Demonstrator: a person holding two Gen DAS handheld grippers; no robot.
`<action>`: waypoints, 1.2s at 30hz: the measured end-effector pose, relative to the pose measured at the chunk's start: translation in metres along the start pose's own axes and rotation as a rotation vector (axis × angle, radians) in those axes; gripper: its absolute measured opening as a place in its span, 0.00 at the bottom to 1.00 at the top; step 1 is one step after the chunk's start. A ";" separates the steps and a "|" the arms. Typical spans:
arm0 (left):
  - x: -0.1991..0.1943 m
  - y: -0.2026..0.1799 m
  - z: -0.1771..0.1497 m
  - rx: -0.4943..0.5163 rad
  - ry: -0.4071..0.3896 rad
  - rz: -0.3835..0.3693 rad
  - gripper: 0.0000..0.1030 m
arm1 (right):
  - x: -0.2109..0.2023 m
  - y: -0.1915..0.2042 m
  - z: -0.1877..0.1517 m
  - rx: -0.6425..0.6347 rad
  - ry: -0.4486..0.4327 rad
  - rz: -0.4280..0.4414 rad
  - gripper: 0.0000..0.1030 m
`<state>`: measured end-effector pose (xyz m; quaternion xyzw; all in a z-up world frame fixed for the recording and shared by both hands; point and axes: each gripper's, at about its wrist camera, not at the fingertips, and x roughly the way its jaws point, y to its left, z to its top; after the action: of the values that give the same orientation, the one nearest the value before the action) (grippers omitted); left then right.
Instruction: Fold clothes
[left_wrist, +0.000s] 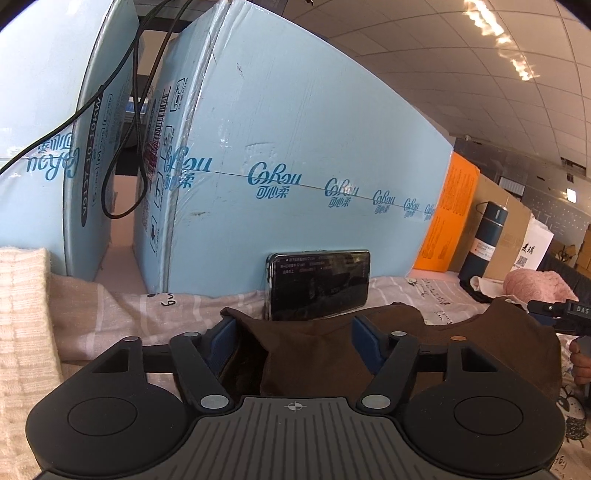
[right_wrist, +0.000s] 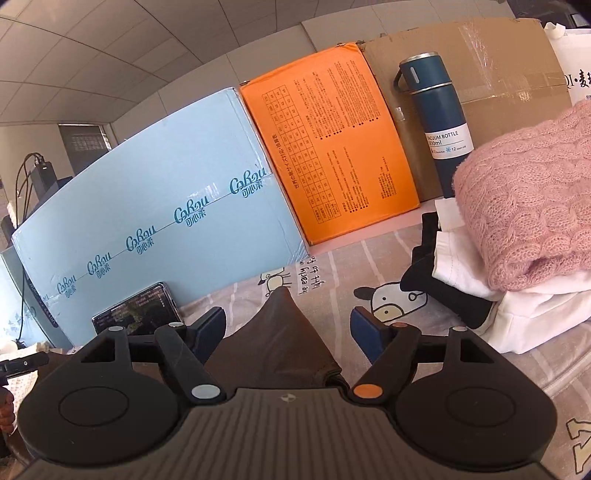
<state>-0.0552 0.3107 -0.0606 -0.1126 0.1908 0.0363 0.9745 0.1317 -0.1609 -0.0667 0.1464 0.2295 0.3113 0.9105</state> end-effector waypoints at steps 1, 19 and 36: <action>0.003 -0.002 -0.001 0.021 0.006 0.041 0.24 | 0.000 0.001 0.000 -0.004 0.002 0.001 0.71; 0.017 -0.015 0.006 0.082 0.081 0.017 0.39 | 0.011 0.025 0.023 -0.330 0.183 0.127 0.83; -0.013 -0.034 0.009 0.093 -0.057 0.026 0.08 | 0.043 0.035 0.021 -0.466 0.194 0.067 0.07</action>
<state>-0.0601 0.2796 -0.0410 -0.0638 0.1661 0.0432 0.9831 0.1551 -0.1101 -0.0484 -0.0903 0.2331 0.3984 0.8825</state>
